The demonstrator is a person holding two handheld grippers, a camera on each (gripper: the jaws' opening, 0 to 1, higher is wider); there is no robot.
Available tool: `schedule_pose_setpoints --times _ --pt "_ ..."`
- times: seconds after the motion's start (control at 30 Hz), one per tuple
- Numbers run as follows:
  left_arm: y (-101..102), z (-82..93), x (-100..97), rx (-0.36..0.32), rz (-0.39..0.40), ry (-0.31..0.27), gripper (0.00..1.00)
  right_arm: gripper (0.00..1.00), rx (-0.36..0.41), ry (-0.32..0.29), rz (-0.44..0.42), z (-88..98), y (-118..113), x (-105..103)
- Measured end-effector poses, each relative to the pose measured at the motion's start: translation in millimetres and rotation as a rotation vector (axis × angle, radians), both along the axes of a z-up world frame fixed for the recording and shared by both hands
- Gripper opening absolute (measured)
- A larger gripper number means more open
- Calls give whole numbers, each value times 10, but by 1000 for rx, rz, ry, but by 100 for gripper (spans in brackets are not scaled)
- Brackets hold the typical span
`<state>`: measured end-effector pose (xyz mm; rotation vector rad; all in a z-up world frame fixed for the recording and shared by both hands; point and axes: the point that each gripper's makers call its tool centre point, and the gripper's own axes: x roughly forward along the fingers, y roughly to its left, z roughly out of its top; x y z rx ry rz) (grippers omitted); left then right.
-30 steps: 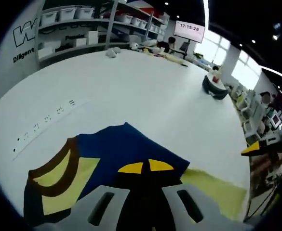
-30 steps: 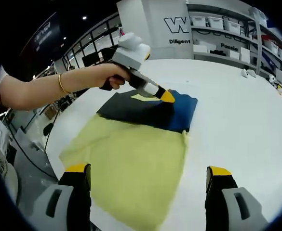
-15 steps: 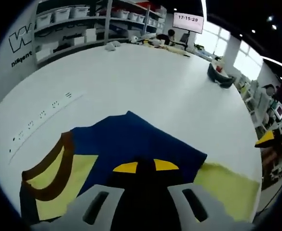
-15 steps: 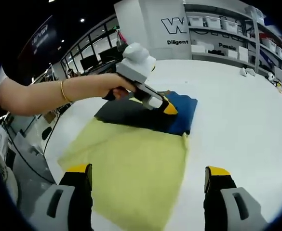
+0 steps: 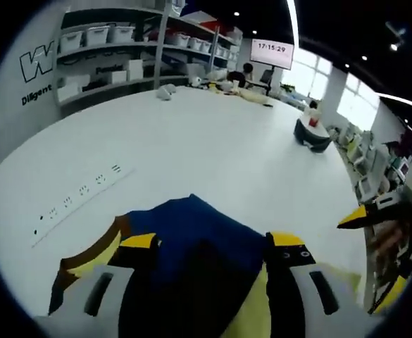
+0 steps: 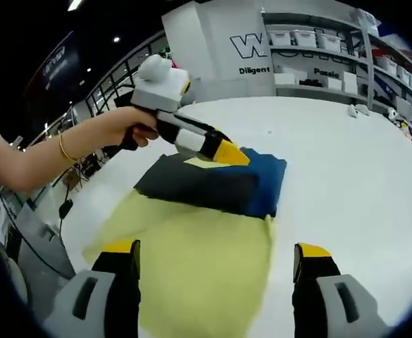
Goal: Fold the garment on the visible template until the final outline fits inside the template.
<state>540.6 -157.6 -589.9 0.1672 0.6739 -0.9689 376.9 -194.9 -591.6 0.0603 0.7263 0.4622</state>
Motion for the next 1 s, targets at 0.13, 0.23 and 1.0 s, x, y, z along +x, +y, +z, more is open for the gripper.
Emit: schedule_pose_setpoints --times 0.13,0.23,1.0 --pt "201 146 -76 -43 46 -12 71 80 -3 -10 8 14 61 87" --pt "360 214 -166 -38 62 -40 82 79 -2 -15 12 23 91 158" --pt "1138 465 -765 -54 175 -83 99 62 -13 10 15 -176 195 629"
